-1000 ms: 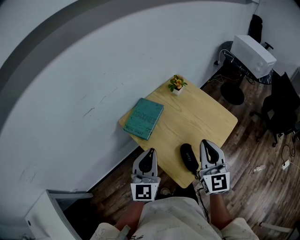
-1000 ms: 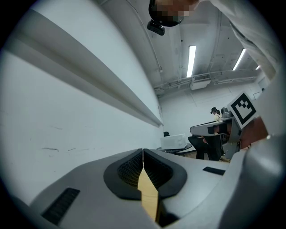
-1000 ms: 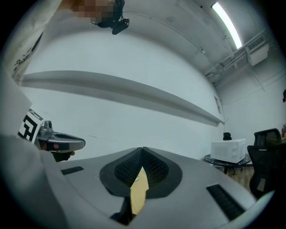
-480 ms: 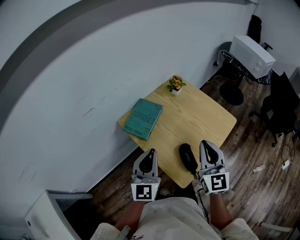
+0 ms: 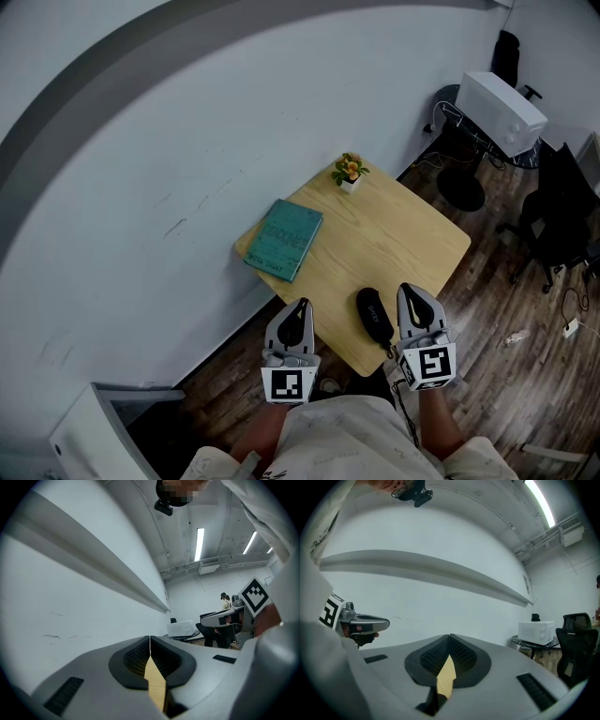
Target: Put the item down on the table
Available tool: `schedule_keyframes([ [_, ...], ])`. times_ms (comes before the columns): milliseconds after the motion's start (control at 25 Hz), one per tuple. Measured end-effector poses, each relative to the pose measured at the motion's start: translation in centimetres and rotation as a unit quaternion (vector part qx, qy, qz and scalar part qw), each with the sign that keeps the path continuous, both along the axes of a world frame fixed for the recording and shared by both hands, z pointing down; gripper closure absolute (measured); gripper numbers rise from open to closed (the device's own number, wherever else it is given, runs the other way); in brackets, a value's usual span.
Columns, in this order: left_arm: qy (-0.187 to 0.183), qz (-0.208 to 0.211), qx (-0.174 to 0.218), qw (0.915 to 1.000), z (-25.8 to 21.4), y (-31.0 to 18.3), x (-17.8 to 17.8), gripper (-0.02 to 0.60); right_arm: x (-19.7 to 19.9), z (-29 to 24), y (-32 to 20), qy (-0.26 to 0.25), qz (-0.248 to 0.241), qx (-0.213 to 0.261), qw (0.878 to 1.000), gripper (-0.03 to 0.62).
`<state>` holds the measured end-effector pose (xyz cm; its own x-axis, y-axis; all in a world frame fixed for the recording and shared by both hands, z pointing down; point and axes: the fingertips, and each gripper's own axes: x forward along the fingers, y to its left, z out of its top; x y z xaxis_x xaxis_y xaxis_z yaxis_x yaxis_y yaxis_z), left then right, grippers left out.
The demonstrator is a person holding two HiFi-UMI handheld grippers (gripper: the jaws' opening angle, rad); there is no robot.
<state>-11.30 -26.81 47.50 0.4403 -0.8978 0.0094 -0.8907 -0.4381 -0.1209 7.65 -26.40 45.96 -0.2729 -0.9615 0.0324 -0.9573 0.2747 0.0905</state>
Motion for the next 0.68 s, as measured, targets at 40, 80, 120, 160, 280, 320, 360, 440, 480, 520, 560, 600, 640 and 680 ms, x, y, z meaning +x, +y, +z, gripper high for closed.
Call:
schedule_keyframes([
  [40, -0.003, 0.001, 0.002, 1.0, -0.01, -0.02, -0.01, 0.572, 0.02, 0.05, -0.02, 0.001, 0.0, -0.001, 1.0, 0.577],
  [80, -0.006, 0.002, 0.003, 1.0, -0.01, -0.03, 0.0, 0.571, 0.03, 0.08, -0.04, 0.002, 0.0, -0.002, 1.0, 0.577],
  [120, -0.008, 0.003, 0.005, 1.0, 0.01, -0.02, 0.02, 0.572, 0.02, 0.08, -0.04, 0.004, -0.001, -0.002, 1.0, 0.578],
  [160, -0.009, 0.003, 0.005, 0.9999, 0.03, -0.01, 0.04, 0.572, 0.02, 0.09, -0.03, 0.006, -0.002, -0.002, 1.0, 0.579],
  [280, -0.004, 0.003, 0.004, 1.0, 0.03, -0.06, 0.04, 0.572, 0.0, 0.22, -0.06, 0.008, 0.001, -0.006, 1.0, 0.578],
  [320, -0.002, 0.002, 0.003, 1.0, 0.06, -0.07, 0.03, 0.571, -0.07, 0.27, -0.08, 0.009, 0.0, -0.007, 1.0, 0.578],
  [360, -0.002, 0.002, 0.002, 1.0, 0.09, -0.09, 0.03, 0.572, -0.1, 0.32, -0.12, 0.011, 0.0, -0.008, 1.0, 0.577],
  [440, 0.0, 0.003, 0.001, 1.0, 0.19, -0.14, 0.07, 0.572, -0.01, 0.47, -0.2, 0.011, 0.005, -0.013, 1.0, 0.579],
  [480, 0.0, 0.004, 0.0, 1.0, 0.22, -0.16, 0.08, 0.571, 0.02, 0.54, -0.22, 0.012, 0.006, -0.015, 1.0, 0.579],
  [520, -0.002, 0.005, 0.001, 1.0, 0.24, -0.17, 0.08, 0.572, 0.03, 0.61, -0.22, 0.012, 0.008, -0.018, 1.0, 0.577],
  [560, -0.002, 0.006, 0.0, 1.0, 0.3, -0.18, 0.06, 0.572, 0.02, 0.7, -0.21, 0.013, 0.009, -0.02, 1.0, 0.577],
  [600, -0.003, 0.007, -0.003, 1.0, 0.39, -0.18, 0.02, 0.572, 0.0, 0.78, -0.22, 0.014, 0.01, -0.022, 1.0, 0.579],
  [640, -0.003, 0.008, -0.006, 0.9999, 0.5, -0.18, -0.02, 0.572, -0.03, 0.87, -0.23, 0.015, 0.011, -0.023, 1.0, 0.577],
  [680, -0.004, 0.008, -0.009, 0.9999, 0.62, -0.18, -0.07, 0.572, -0.06, 0.95, -0.24, 0.015, 0.012, -0.025, 0.999, 0.577],
])
